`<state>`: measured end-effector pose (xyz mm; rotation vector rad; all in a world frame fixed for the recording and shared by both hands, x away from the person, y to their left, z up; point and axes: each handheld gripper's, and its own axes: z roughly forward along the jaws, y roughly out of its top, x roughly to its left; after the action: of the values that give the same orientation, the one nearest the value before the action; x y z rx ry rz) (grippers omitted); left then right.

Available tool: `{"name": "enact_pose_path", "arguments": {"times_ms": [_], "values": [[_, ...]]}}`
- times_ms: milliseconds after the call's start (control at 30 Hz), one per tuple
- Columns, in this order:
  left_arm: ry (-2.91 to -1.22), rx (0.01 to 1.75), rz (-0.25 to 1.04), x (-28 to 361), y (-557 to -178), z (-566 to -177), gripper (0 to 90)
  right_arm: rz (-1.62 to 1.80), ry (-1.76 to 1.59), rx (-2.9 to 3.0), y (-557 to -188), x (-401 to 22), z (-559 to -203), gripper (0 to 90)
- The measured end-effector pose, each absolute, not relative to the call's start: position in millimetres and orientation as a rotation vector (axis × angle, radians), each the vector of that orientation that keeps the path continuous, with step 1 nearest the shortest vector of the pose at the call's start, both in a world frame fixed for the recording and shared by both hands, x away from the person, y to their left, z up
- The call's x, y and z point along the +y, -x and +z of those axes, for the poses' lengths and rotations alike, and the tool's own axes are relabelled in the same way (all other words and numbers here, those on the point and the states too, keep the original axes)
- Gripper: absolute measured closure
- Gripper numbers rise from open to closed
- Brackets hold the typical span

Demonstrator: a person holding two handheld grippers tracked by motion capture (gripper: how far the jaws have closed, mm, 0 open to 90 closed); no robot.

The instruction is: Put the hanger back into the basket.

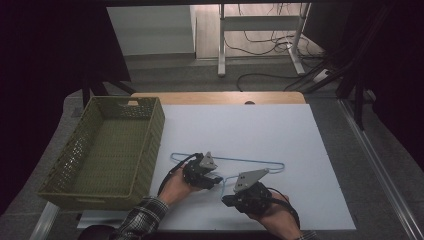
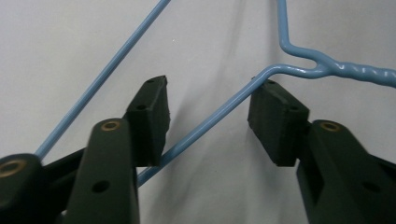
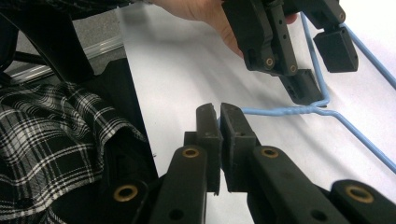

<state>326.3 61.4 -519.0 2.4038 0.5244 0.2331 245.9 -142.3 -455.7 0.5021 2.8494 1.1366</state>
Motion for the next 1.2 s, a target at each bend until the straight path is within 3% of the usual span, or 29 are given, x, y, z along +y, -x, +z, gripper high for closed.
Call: {"name": "enact_pose_path", "arguments": {"times_ms": [200, 400, 567, 700, 833, 967, 1200], "values": [[-2.412, 0.492, 0.242, 60.5, -326.1, -516.1, 57.6, 1.153, -0.519, 2.828, -246.3, -144.3, -452.7, 83.8], [-2.420, 0.488, 0.229, 60.6, -327.6, -516.2, 59.3, 1.224, -0.587, 2.700, -250.9, -165.3, -427.9, 58.9], [-2.419, 0.478, 0.232, 61.4, -328.0, -514.0, 60.3, 1.172, -0.769, 2.576, -265.6, -202.1, -420.0, 47.9], [-2.428, 0.420, 0.287, 62.1, -326.1, -507.5, 68.2, 1.147, -0.900, 2.533, -275.2, -226.6, -430.7, 45.9], [-2.376, 0.407, 0.338, 65.4, -326.2, -494.2, 85.9, 1.127, -1.011, 2.509, -282.4, -244.3, -442.4, 45.8], [-2.331, 0.456, 0.334, 72.3, -331.1, -479.6, 86.9, 1.136, -1.054, 2.487, -285.4, -251.3, -443.6, 45.9], [-2.228, 0.535, 0.197, 84.4, -336.5, -462.3, 87.2, 1.136, -1.047, 2.487, -285.4, -249.5, -443.6, 46.4]]}}
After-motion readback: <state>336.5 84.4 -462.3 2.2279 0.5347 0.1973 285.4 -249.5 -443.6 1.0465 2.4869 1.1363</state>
